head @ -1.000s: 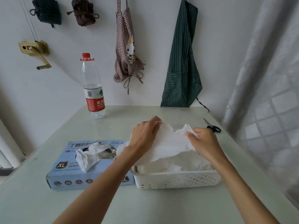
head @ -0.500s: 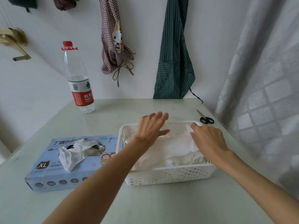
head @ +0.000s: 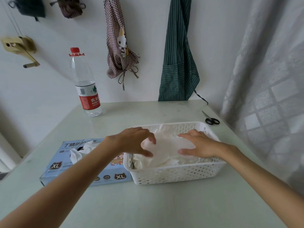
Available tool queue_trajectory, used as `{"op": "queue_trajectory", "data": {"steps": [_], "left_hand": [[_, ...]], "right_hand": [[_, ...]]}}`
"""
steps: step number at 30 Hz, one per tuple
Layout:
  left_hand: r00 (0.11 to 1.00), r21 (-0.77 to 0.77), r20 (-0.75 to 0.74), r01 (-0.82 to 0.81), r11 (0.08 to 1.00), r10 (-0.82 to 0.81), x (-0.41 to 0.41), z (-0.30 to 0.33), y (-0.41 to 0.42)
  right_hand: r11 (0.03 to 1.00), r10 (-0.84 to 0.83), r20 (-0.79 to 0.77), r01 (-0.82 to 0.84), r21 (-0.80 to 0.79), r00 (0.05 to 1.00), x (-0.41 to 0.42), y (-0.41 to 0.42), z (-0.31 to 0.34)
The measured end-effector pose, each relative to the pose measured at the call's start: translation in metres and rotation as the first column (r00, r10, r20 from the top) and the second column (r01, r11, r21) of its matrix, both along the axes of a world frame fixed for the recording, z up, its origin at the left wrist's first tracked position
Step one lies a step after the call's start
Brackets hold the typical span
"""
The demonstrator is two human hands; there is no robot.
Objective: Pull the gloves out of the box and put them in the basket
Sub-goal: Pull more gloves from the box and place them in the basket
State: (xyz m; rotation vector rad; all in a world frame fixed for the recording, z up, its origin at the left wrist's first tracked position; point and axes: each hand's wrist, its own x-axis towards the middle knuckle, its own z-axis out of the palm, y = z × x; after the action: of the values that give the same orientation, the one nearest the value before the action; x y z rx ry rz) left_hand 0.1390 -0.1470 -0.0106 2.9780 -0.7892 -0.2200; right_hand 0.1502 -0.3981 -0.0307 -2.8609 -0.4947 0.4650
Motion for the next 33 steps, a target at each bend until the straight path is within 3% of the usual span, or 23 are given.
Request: {"op": "queue_trajectory", "data": {"steps": [3, 8, 11, 14, 16, 19, 23, 27, 29, 33], "left_hand": [[0.999, 0.083, -0.044, -0.019, 0.996, 0.023, -0.006, -0.004, 0.010], [0.994, 0.005, -0.074, -0.078, 0.997, 0.078, -0.014, 0.015, 0.016], [0.993, -0.087, 0.000, -0.120, 0.989, 0.121, -0.007, 0.030, 0.024], [0.994, -0.045, 0.008, -0.109, 0.993, 0.109, 0.001, 0.031, 0.020], [0.993, 0.005, -0.039, -0.115, 0.993, 0.115, 0.005, 0.025, 0.013], [0.983, 0.039, -0.066, -0.167, 0.985, 0.169, 0.010, 0.016, 0.003], [0.982, -0.018, 0.006, -0.187, 0.982, 0.187, 0.012, 0.009, 0.005], [0.963, -0.210, 0.067, -0.242, 0.947, 0.260, 0.008, 0.022, 0.019], [0.966, -0.220, -0.001, -0.253, 0.942, 0.259, 0.005, 0.027, 0.020], [0.970, -0.131, -0.101, -0.231, 0.964, 0.219, 0.006, 0.016, 0.002]], "right_hand": [[0.997, 0.022, -0.153, -0.033, -0.074, 0.988, -0.002, -0.009, -0.004], [0.991, 0.026, -0.151, -0.046, -0.128, 0.988, -0.001, -0.008, 0.000], [0.998, 0.041, -0.027, -0.042, -0.042, 0.999, -0.003, -0.007, 0.017], [0.992, 0.070, 0.212, -0.091, 0.089, 0.975, -0.005, 0.005, 0.033], [0.967, 0.030, 0.262, -0.095, 0.238, 0.965, -0.003, 0.022, 0.038], [0.914, -0.031, 0.136, -0.027, 0.404, 0.990, 0.002, 0.052, 0.031], [0.921, -0.029, 0.080, -0.004, 0.388, 0.996, 0.011, 0.069, 0.005], [0.735, -0.178, -0.029, 0.152, 0.661, 0.984, 0.012, 0.058, 0.002], [0.654, -0.225, -0.119, 0.241, 0.717, 0.967, 0.013, 0.051, 0.001], [0.589, -0.235, -0.183, 0.290, 0.754, 0.955, 0.010, 0.045, 0.001]]}}
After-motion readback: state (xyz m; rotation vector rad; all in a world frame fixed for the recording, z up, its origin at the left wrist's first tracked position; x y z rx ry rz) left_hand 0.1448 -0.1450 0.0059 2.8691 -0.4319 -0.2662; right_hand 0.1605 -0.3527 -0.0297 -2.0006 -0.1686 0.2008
